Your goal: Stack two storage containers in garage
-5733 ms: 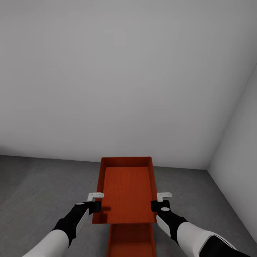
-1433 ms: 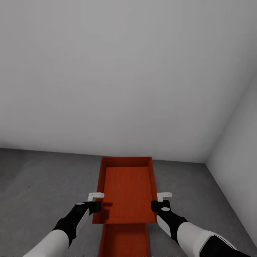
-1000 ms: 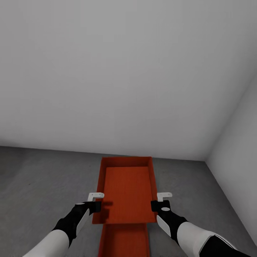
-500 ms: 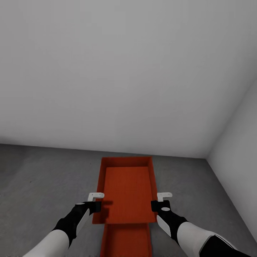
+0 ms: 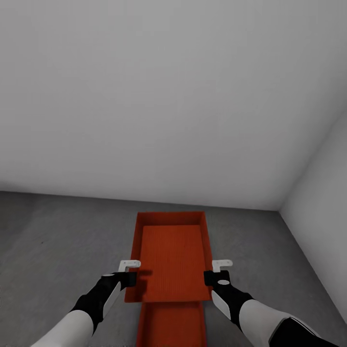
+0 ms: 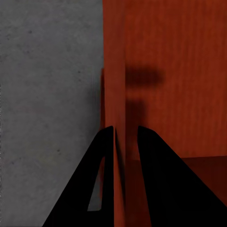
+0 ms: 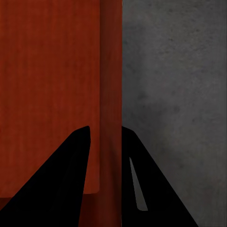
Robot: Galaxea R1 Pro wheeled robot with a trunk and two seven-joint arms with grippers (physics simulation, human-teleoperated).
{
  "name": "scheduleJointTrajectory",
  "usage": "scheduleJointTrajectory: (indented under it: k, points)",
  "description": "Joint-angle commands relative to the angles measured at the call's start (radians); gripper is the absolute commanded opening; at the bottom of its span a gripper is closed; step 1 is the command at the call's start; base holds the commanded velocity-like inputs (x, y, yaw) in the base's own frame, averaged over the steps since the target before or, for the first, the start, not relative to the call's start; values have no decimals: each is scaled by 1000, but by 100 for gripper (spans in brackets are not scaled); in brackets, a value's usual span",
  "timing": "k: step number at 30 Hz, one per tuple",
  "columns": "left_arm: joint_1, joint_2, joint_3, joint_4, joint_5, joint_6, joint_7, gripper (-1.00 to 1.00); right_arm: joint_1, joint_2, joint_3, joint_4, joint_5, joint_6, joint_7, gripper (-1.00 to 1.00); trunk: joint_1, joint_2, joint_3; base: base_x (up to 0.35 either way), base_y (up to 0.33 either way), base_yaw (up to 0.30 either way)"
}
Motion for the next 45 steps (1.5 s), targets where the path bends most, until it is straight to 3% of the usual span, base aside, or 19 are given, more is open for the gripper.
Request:
scheduleJointTrajectory:
  k: [1, 30, 45]
  points:
    - [0, 1, 16, 0, 0, 6, 4, -100, -1, -12, -39, -1, 8, -30, -57, -100, 0, -1, -3, 0, 94, 0]
    - [0, 1, 16, 0, -2, 5, 4, -100, -1, -12, -39, -1, 8, -28, -55, -100, 0, -1, -44, 0, 5, 0]
    - [0, 1, 16, 0, -1, 5, 4, -100, -1, -14, -39, -1, 8, -33, -56, -100, 0, -1, -47, 0, 0, 0]
